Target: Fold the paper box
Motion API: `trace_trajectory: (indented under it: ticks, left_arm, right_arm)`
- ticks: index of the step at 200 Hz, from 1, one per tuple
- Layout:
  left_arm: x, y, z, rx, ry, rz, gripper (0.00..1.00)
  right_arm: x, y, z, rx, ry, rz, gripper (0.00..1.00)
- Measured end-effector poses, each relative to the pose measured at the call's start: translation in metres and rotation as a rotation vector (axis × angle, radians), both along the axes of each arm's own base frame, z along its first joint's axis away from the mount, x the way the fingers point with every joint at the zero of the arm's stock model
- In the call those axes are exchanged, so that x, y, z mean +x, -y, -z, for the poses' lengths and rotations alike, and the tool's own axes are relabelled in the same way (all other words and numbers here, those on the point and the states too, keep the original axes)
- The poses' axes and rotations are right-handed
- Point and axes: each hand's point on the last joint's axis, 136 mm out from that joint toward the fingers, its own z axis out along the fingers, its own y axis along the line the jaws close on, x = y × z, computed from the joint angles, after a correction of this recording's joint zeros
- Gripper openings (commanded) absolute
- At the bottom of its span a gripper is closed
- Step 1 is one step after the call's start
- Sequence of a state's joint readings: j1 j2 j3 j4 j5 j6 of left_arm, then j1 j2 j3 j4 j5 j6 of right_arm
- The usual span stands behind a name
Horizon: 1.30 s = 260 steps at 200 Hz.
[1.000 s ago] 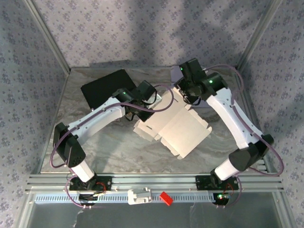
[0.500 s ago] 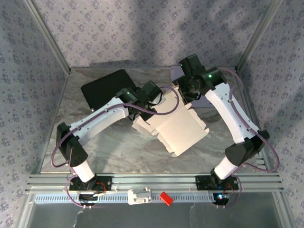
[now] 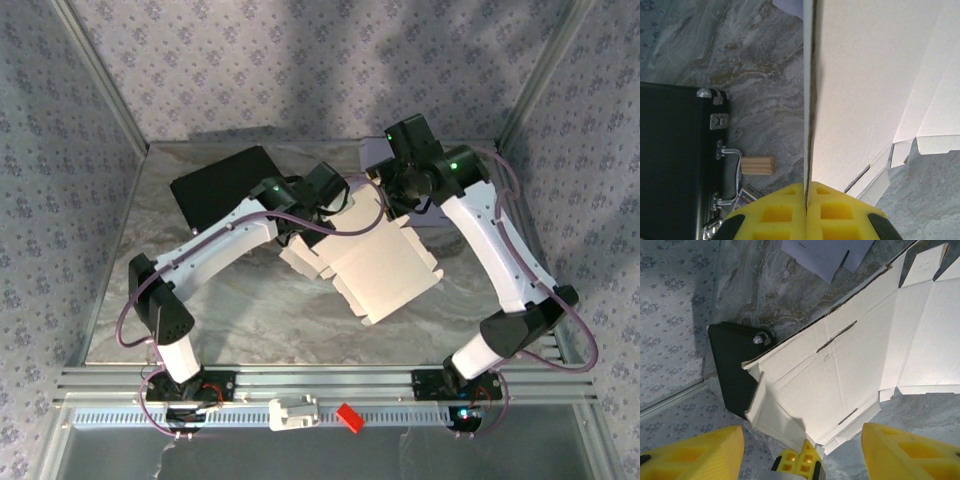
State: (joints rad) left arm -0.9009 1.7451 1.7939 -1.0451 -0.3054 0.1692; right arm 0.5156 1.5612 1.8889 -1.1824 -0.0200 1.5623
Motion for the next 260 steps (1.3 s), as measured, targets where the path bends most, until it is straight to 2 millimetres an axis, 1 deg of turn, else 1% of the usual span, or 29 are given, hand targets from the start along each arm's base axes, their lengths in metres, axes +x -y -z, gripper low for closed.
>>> trace_trajectory:
  ticks: [31,66,91,121,141,168,173,177,183,194,197,208,218,235,260]
  left_arm:
    - [-0.001,0.005,-0.006,0.012,0.029,0.019,0.00]
    - [0.000,0.010,-0.009,0.053,0.064,0.042,0.00]
    - [0.001,0.013,-0.010,0.086,0.088,0.056,0.00]
    - [0.003,0.014,-0.013,0.133,0.127,0.069,0.00]
    - [0.003,0.014,-0.016,0.160,0.156,0.076,0.00]
    - [0.004,0.015,-0.022,0.192,0.204,0.086,0.00]
    - [0.005,0.016,-0.023,0.197,0.215,0.087,0.06]
    - [0.004,0.017,-0.024,0.202,0.222,0.091,0.12]
    - [0.005,0.017,-0.025,0.208,0.235,0.090,0.26]
    - [0.007,0.018,-0.028,0.204,0.259,0.088,0.46]
    - [0.008,0.019,-0.029,0.195,0.264,0.082,0.51]
    - [0.009,0.021,-0.035,0.163,0.290,0.074,0.61]
    - [0.008,0.018,-0.039,0.118,0.299,0.059,0.66]
    - [0.004,0.009,-0.043,0.019,0.280,0.028,0.68]
    - [0.005,-0.018,-0.052,-0.174,0.235,-0.046,0.68]
  right_arm:
    - [0.010,-0.006,0.008,0.016,-0.022,0.005,0.63]
    - [0.026,-0.012,0.011,0.013,-0.027,0.011,0.56]
    - [0.023,-0.013,0.019,0.006,-0.068,0.002,0.50]
    - [0.019,-0.010,0.029,-0.015,-0.114,0.000,0.38]
    - [0.019,-0.004,0.031,-0.025,-0.126,0.006,0.27]
    - [0.020,0.002,0.032,-0.020,-0.137,0.019,0.04]
    - [0.021,0.003,0.032,-0.018,-0.137,0.019,0.00]
    - [0.021,0.004,0.032,-0.013,-0.138,0.023,0.00]
    - [0.022,0.005,0.032,-0.007,-0.137,0.025,0.00]
    - [0.025,0.007,0.032,0.008,-0.134,0.036,0.00]
    - [0.025,0.007,0.033,0.012,-0.134,0.037,0.00]
    - [0.026,0.010,0.037,0.026,-0.146,0.048,0.00]
    - [0.025,0.014,0.041,0.040,-0.161,0.062,0.00]
    - [0.024,0.023,0.048,0.071,-0.188,0.096,0.00]
    - [0.029,0.036,0.048,0.125,-0.197,0.147,0.00]
